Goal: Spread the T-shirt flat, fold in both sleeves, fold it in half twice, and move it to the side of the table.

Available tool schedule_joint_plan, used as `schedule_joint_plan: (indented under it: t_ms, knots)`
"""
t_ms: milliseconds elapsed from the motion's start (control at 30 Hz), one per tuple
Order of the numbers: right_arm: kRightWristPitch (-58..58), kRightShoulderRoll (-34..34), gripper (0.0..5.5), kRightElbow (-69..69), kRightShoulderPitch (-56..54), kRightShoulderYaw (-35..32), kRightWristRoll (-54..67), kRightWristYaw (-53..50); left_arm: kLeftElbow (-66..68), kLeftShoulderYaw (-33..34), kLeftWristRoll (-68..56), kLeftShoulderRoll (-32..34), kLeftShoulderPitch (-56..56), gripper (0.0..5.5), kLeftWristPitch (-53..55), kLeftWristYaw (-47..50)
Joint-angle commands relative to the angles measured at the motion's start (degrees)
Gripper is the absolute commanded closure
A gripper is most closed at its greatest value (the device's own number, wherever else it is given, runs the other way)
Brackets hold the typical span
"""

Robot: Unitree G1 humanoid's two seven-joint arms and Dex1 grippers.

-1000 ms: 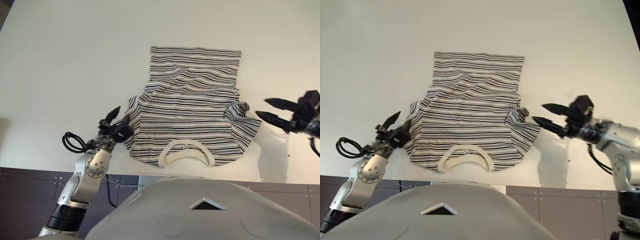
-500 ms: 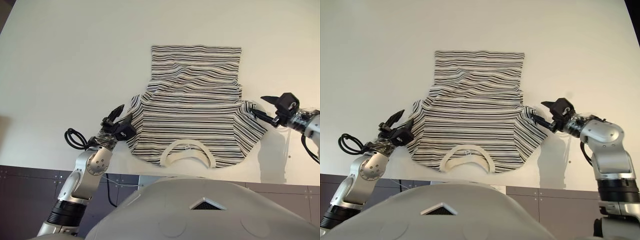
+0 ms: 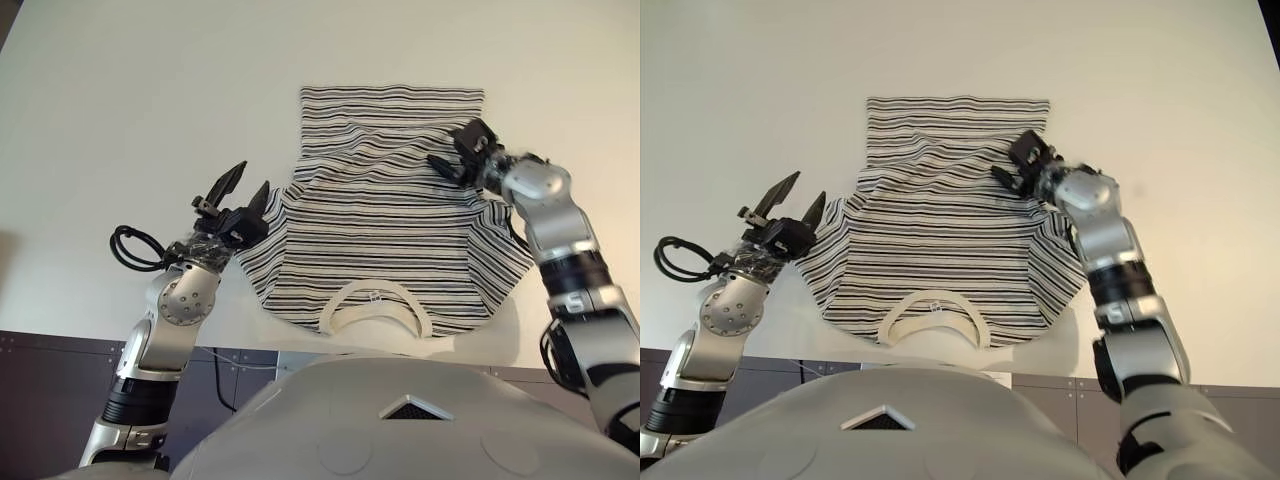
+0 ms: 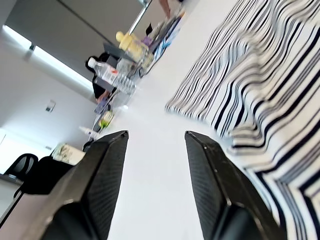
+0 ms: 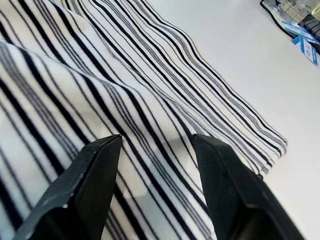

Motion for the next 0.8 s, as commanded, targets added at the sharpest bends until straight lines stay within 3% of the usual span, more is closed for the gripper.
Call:
schedule_joint_plan:
  t_ms: [33,200,333,433,533,667,800]
  knots:
    - [-0.56,4.05,2.90,19.01,-7.83,0.61,-4.01,-4.88,1.93,-2.05,-0.62,-0.73,-1.13,3.41,-0.91,-2.70]
    - [-4.01,2.37,2.90,20.82,-5.84,-2.31,-3.31,-7.24,4.52,-3.65,0.41,-1.80,-1.53,3.41,-0.30,-3.74]
    - [-6.18,4.71,2.90,-0.13,-0.57,-11.06,8.25,-4.15,5.23,-4.88,-1.58,-2.34,0.24,3.41,0.36,-6.18]
    - [-0.74,6.90,2.90,-5.97,-1.89,-5.78,7.61,2.03,3.36,-8.00,-4.53,0.33,2.21,3.41,0.29,-13.72]
    - [1.91,8.26,2.90,-1.89,-5.74,-0.19,3.86,6.60,3.05,-11.61,-5.08,5.27,3.93,3.41,0.77,-22.65]
    - [3.14,7.54,2.90,4.14,-7.62,0.25,0.05,4.53,3.89,-11.38,-4.30,9.88,4.00,3.41,-0.20,-26.35]
    - [3.56,3.34,2.90,0.58,-6.89,-1.35,-0.49,7.09,5.12,-8.83,-4.72,12.42,2.07,3.41,-1.28,-26.50]
